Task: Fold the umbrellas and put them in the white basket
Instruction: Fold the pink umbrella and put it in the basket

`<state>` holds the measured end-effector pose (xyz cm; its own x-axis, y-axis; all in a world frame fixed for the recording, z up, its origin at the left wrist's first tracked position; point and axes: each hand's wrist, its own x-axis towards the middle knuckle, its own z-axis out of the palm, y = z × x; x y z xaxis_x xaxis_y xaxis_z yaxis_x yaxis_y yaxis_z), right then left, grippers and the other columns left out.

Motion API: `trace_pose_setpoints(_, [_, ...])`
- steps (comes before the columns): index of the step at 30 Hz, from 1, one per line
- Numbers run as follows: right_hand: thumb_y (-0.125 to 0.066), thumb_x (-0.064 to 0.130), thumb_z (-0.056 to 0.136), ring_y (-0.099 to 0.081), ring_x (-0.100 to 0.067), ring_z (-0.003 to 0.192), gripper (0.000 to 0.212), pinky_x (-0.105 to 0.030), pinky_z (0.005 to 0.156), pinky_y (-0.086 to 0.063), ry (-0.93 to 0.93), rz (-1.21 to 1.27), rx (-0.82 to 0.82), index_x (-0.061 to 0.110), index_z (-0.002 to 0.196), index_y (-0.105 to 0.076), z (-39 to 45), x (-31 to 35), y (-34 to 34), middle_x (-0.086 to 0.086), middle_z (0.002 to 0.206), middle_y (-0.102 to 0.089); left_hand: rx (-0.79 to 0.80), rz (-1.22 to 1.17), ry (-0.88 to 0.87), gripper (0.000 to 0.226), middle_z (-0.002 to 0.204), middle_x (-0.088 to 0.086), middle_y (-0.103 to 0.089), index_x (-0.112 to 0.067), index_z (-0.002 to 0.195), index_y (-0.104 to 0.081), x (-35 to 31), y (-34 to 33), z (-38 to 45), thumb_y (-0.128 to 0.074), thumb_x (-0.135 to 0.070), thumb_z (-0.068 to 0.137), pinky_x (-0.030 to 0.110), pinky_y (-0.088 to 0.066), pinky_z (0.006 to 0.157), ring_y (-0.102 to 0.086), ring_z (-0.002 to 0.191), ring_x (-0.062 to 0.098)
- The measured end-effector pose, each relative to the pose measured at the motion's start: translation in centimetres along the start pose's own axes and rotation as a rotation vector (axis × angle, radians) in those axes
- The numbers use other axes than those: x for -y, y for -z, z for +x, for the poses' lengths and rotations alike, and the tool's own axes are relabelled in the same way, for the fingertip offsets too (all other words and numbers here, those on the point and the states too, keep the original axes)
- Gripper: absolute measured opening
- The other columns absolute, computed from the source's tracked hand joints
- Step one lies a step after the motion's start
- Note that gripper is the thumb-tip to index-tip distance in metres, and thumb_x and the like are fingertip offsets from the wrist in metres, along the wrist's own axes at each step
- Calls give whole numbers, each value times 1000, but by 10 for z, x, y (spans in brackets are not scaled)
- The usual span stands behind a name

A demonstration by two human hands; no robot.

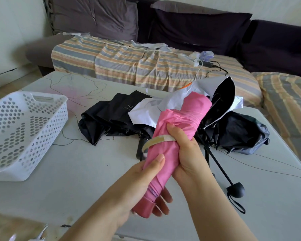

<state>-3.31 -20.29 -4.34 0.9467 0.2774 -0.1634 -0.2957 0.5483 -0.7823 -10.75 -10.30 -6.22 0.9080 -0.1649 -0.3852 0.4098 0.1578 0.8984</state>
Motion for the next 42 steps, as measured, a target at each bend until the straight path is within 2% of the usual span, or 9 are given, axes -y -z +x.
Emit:
trace_pose_setpoints(3, [-72,23,69,-66,-23,63,18,-38,65,-58,12,-43,74,10,80,-71,2,2,2,-11,72,-67,-97,-13,-86,61,52,13,-55,-3,70,-51,-1,-4,-1,-52,-64,75,22,-39,41,-47,35,21])
trace_pose_setpoints(7, [-82,47,66,-66,-30,101,81,-41,89,-55,-43,-76,293,0,125,-54,3,9,8,-21,111,-65,-245,42,-196,59,49,16,-50,-3,61,-50,-6,-4,1,-46,-61,72,21,-36,39,-44,34,22])
trace_pose_setpoints(13, [-65,-2,81,-70,-22,73,14,-34,69,-60,67,-195,133,7,91,-66,0,5,1,-10,80,-73,-412,279,-290,37,47,-1,-52,-20,74,-49,3,-11,4,-39,-52,90,24,-42,42,-51,39,19])
trace_pose_setpoints(18, [-57,-8,86,-71,-14,73,47,-30,72,-60,88,-299,104,26,62,-78,-4,8,-5,-1,75,-75,-588,714,-385,38,63,-2,-58,-27,92,-46,15,-12,11,-23,-57,87,34,-48,62,-62,63,20])
trace_pose_setpoints(27, [-52,-11,85,-69,-16,64,40,-31,65,-59,107,-163,162,13,63,-77,-5,7,-1,-8,71,-73,-234,28,-204,35,55,-11,-68,-7,116,-60,9,12,36,-37,-29,101,24,-56,58,-66,51,2])
trace_pose_setpoints(30, [-47,-10,87,-69,-15,63,48,-32,65,-58,92,-142,183,17,61,-77,-8,9,-3,-6,69,-72,-172,60,-79,55,42,1,-59,-8,72,-62,12,1,32,-31,-44,99,26,-42,38,-54,34,17])
trace_pose_setpoints(35, [-69,6,67,-71,-20,66,11,-32,64,-60,91,-170,130,13,61,-76,-10,15,-8,-11,73,-73,-459,229,-297,50,49,2,-56,-10,75,-51,0,-17,3,-38,-57,85,23,-37,36,-51,38,20])
trace_pose_setpoints(39, [-67,-4,80,-70,-19,66,27,-35,70,-59,94,-211,-34,12,59,-76,-7,11,-5,-8,74,-74,-637,828,-451,66,65,-2,-62,-22,85,-42,15,-11,10,-9,-78,81,35,-45,61,-62,65,23])
trace_pose_setpoints(42, [-65,-8,81,-70,-22,68,31,-40,73,-58,108,-219,-80,12,59,-75,-7,9,-7,-11,75,-74,-605,668,-487,69,61,1,-65,-19,87,-53,17,-13,10,-19,-76,66,36,-48,59,-62,57,18])
